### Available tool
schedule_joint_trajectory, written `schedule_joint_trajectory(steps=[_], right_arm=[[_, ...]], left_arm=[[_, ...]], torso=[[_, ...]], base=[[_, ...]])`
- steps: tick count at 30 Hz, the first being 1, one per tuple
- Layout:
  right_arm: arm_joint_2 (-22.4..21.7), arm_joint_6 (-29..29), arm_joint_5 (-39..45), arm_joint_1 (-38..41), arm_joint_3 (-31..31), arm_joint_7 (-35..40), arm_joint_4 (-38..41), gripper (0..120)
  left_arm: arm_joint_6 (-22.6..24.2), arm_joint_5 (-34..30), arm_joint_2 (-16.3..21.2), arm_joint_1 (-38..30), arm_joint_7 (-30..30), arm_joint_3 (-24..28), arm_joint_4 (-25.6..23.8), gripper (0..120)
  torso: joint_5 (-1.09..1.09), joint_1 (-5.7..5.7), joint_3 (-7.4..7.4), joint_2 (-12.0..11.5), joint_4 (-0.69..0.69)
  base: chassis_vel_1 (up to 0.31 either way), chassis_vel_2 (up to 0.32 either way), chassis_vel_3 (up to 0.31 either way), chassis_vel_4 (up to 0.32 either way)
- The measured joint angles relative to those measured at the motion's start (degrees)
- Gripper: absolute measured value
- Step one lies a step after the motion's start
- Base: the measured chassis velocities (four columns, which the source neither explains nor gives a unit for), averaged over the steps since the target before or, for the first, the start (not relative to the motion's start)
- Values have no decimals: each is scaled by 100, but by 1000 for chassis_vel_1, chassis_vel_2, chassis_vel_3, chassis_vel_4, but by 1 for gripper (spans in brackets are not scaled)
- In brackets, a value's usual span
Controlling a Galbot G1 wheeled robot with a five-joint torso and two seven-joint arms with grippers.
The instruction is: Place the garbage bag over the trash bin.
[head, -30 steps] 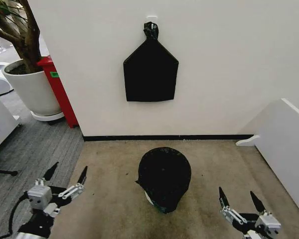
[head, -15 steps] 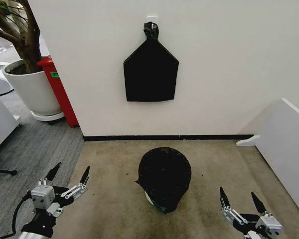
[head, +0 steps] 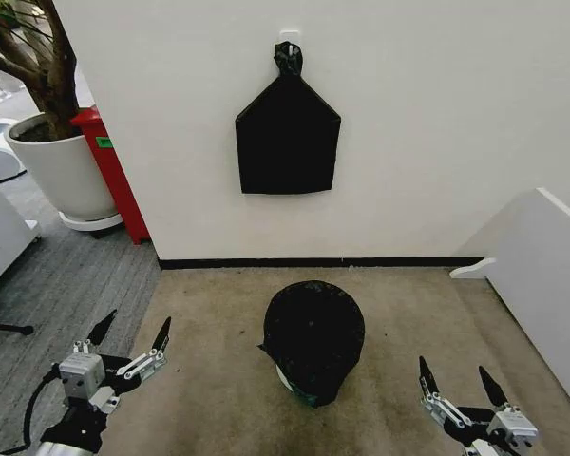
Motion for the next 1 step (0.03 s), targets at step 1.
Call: schedule_joint_trajectory(steps=[1], right_arm=[[0,0,0,0,0,1,1,100]], left_arm=[[0,-1,1,-1,0,1,1,100]], torso=[[0,0,0,0,0]], base=[[0,0,0,0]])
